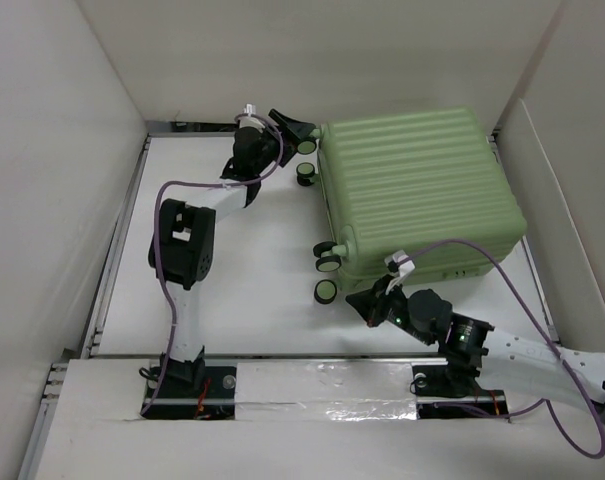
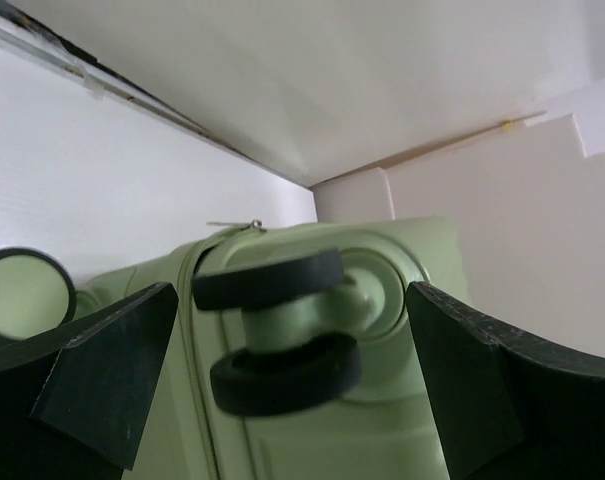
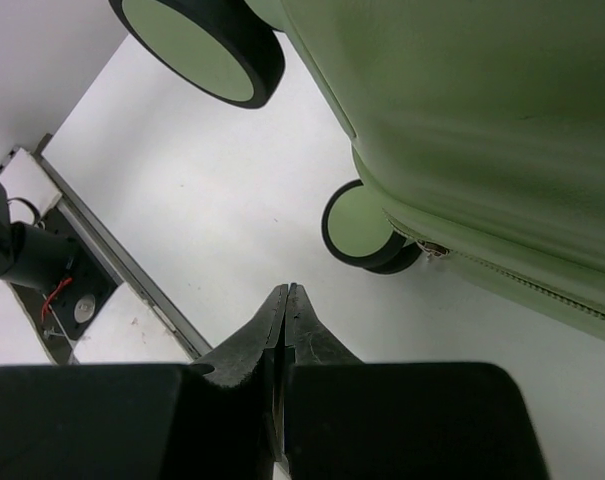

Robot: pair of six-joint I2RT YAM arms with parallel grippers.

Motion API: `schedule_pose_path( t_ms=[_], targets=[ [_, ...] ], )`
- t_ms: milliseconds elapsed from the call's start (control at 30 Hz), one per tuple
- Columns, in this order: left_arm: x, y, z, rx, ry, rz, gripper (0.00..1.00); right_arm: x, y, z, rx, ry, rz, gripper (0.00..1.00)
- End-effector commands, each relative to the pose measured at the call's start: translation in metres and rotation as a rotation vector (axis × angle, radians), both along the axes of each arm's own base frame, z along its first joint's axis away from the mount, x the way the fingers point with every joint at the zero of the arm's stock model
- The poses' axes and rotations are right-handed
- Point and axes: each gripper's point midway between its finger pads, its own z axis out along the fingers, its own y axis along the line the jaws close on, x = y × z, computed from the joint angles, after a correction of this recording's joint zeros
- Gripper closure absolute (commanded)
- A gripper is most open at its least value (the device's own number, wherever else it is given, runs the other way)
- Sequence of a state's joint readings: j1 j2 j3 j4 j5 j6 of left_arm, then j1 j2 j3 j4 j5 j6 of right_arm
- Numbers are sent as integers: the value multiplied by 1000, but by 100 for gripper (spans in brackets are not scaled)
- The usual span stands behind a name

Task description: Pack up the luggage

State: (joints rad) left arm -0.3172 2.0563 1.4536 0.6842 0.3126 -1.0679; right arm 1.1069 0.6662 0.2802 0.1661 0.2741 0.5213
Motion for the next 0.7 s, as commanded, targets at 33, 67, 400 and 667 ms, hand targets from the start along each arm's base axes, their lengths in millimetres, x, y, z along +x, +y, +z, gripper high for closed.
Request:
schedule_pose_path(
  t_ms=[33, 67, 400, 667],
  targets=[
    [12, -11, 51, -87, -114, -10, 1, 3, -2, 9, 22, -10, -25, 100],
    [16, -12, 47, -95, -109, -7, 2, 3, -2, 9, 23, -9, -25, 100],
    [29, -18, 49, -224, -125, -16, 24, 2, -11, 4, 8, 10, -47, 100],
    [26, -14, 53, -293, -137, -3, 62, 3, -32, 2, 0, 26, -117, 100]
  ],
)
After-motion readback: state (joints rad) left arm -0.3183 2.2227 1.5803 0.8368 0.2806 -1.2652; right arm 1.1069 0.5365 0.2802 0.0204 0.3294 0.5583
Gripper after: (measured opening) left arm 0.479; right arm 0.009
